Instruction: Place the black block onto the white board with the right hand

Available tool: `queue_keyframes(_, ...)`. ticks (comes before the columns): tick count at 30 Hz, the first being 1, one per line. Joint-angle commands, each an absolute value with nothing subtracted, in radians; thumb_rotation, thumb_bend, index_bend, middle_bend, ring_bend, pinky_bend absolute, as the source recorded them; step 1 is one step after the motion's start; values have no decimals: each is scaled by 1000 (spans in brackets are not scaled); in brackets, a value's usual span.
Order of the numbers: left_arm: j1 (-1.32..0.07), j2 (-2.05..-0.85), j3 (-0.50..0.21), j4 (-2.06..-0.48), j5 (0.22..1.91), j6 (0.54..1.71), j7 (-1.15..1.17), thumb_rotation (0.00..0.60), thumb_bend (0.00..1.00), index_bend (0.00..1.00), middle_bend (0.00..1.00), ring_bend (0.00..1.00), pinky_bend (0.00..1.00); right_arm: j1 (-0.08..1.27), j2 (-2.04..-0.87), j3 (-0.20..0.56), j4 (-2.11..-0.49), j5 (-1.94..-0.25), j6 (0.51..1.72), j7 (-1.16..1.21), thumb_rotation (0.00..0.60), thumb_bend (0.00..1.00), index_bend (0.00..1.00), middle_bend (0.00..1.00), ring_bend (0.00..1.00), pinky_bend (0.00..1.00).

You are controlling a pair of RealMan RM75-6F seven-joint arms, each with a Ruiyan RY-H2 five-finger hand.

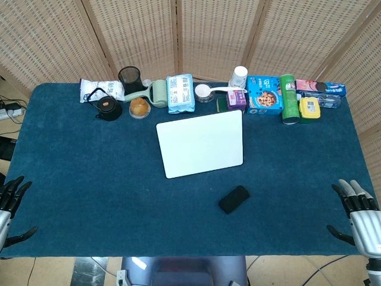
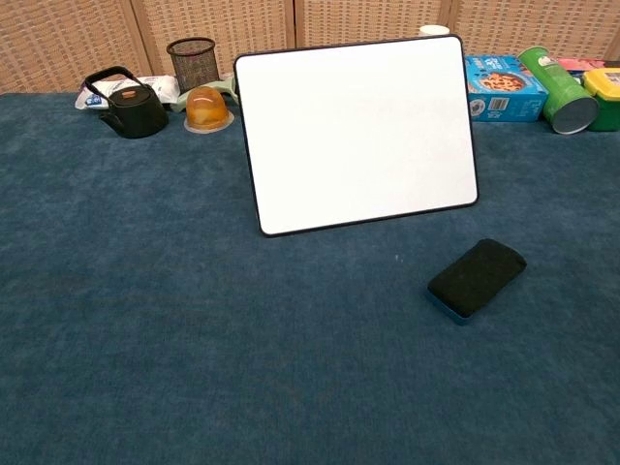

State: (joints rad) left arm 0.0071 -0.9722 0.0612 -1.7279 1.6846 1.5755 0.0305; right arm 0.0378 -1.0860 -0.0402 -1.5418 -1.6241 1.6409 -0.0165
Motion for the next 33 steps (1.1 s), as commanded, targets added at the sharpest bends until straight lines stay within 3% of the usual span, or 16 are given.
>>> queue_keyframes(1, 5, -972, 60, -1730, 1680, 1571, 32, 600, 60, 0, 0, 0, 79, 37, -1088, -38, -1541, -1628, 1638, -18, 600, 0, 107, 88, 53, 153)
queue_keyframes(6, 7, -965, 69, -1735, 1696, 1574, 22, 600, 61, 0, 0, 0, 79, 41, -1104, -46, -1529, -1657, 1624, -32, 600, 0, 109, 92, 67, 155)
queue_keyframes(17, 5, -964, 72, -1739, 1697, 1568, 27, 600, 61, 0, 0, 0, 79, 253, -1184, -31, -1511, -1796, 1362, -126, 600, 0, 135, 116, 119, 194)
queue_keyframes(33, -3, -949, 70, -1736, 1686, 1556, 0, 600, 60, 0, 0, 0, 79, 462, -1271, 14, -1575, -1770, 1055, -322, 600, 0, 183, 161, 178, 257)
